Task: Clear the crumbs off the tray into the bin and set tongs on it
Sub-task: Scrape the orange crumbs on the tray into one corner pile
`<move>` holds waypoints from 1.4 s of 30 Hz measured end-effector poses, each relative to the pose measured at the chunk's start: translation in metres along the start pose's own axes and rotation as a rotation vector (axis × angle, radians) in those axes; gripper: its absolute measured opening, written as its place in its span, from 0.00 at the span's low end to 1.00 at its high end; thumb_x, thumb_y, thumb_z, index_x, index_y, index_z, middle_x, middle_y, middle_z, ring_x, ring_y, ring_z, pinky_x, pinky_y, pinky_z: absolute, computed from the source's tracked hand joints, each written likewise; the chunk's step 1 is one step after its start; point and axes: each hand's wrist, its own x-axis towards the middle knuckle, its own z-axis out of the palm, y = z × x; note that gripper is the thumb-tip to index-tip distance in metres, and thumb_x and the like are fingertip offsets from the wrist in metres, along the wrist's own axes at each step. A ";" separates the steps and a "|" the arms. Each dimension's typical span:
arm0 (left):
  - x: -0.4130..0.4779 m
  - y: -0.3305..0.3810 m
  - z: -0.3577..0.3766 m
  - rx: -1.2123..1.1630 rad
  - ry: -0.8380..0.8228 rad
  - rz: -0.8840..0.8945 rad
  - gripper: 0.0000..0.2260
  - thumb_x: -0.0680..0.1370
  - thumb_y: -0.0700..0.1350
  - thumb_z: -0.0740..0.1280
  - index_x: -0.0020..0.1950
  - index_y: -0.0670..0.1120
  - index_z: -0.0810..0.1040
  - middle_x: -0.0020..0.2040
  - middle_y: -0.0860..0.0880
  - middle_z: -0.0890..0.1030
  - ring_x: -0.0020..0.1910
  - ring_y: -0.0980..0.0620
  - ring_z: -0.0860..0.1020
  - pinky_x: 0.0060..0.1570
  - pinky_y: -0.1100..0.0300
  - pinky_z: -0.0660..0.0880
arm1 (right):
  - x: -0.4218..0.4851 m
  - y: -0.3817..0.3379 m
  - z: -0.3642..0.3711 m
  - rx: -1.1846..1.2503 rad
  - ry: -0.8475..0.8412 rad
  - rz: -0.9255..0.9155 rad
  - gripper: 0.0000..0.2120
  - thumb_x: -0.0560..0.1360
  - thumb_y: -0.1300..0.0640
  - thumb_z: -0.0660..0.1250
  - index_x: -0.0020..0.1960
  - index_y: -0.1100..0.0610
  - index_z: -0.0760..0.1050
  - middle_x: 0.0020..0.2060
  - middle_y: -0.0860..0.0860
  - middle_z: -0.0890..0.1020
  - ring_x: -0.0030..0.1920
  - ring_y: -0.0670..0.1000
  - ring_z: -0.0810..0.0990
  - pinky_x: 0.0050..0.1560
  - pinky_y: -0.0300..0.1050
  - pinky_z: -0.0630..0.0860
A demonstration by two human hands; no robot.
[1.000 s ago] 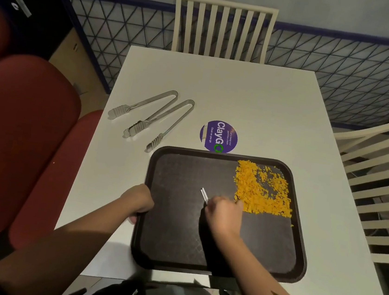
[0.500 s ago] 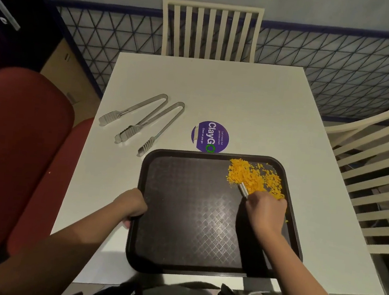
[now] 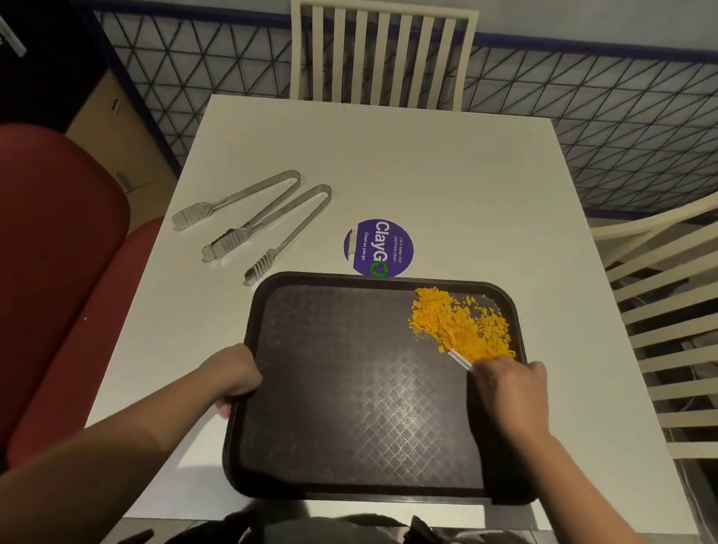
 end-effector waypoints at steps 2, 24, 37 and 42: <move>0.000 0.000 0.000 -0.002 -0.001 -0.003 0.11 0.74 0.37 0.64 0.56 0.37 0.77 0.48 0.36 0.83 0.36 0.39 0.85 0.39 0.47 0.83 | 0.006 0.008 -0.008 -0.005 0.019 -0.014 0.04 0.72 0.58 0.71 0.39 0.51 0.82 0.34 0.49 0.83 0.33 0.55 0.80 0.39 0.44 0.61; 0.002 0.002 0.004 -0.006 0.047 -0.063 0.09 0.76 0.39 0.66 0.55 0.36 0.75 0.47 0.35 0.83 0.37 0.39 0.85 0.42 0.47 0.83 | 0.018 0.040 0.001 -0.054 -0.038 -0.211 0.09 0.67 0.65 0.73 0.42 0.52 0.79 0.36 0.49 0.81 0.37 0.54 0.79 0.37 0.46 0.69; 0.008 0.000 0.005 -0.042 0.050 -0.066 0.09 0.77 0.38 0.65 0.56 0.38 0.74 0.49 0.36 0.82 0.39 0.38 0.85 0.42 0.46 0.83 | 0.005 0.035 -0.016 -0.023 -0.051 -0.305 0.08 0.66 0.63 0.74 0.40 0.52 0.79 0.34 0.49 0.79 0.35 0.54 0.78 0.35 0.43 0.65; 0.008 -0.001 0.004 -0.052 0.041 -0.063 0.10 0.76 0.38 0.65 0.56 0.37 0.75 0.48 0.35 0.82 0.38 0.38 0.85 0.41 0.45 0.83 | -0.002 0.044 -0.009 -0.065 -0.089 -0.276 0.10 0.65 0.63 0.75 0.41 0.51 0.78 0.35 0.47 0.80 0.36 0.53 0.78 0.36 0.43 0.65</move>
